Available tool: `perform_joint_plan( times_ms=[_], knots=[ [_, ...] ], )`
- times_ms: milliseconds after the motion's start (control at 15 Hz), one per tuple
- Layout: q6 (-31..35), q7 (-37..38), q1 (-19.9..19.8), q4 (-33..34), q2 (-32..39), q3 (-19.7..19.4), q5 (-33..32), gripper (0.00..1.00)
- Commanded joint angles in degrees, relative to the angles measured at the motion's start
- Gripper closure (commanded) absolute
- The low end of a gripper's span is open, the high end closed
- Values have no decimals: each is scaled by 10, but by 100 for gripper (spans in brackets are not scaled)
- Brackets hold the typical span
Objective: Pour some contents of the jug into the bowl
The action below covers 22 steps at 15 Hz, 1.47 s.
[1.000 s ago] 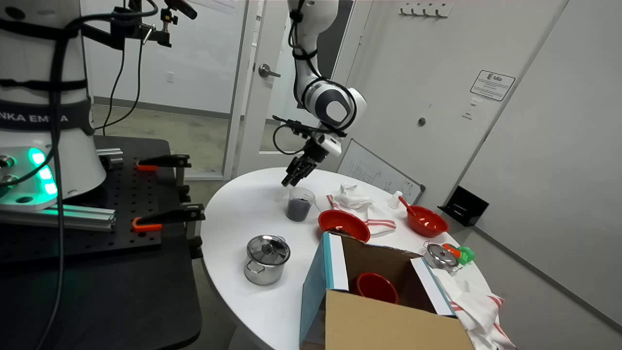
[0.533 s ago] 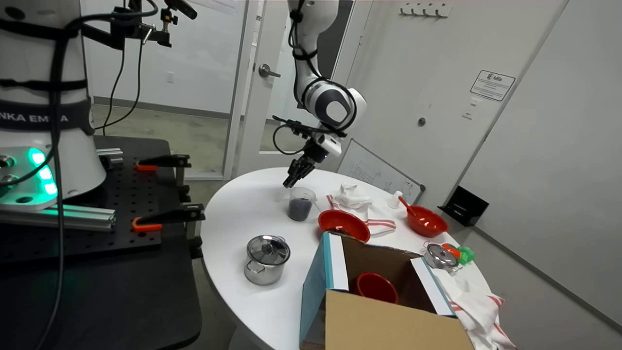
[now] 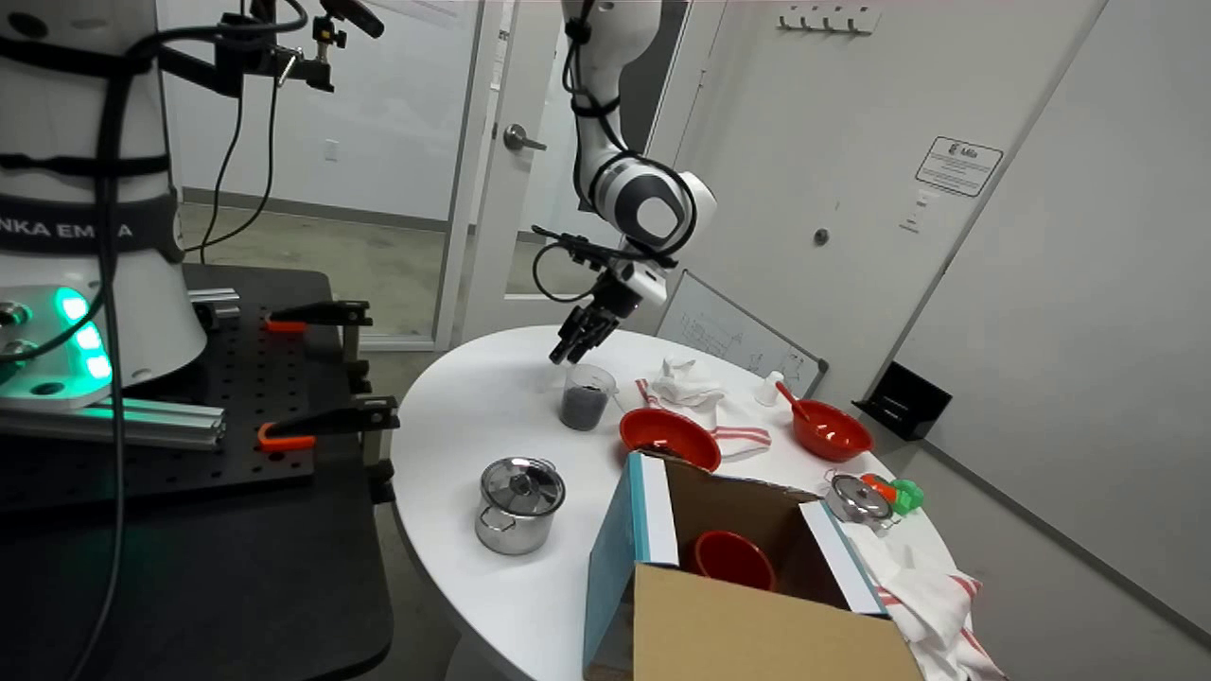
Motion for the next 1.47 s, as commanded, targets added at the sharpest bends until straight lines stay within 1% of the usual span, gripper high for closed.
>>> perform_joint_plan(
  times_ms=[0,67,133,733,1267,1333,1400],
  knots=[
    [12,-7,-5,-14,-14,3,12,4],
    [15,-8,-6,-15,-14,3,13,1],
    [17,-8,-6,-15,-14,4,14,0],
    [41,-19,-1,-21,-5,3,7,0],
    [114,1,30,-56,-8,-20,-19,0],
    [122,0,32,-60,-9,-21,-19,25],
    [128,0,34,-63,-9,-22,-21,28]
  ],
)
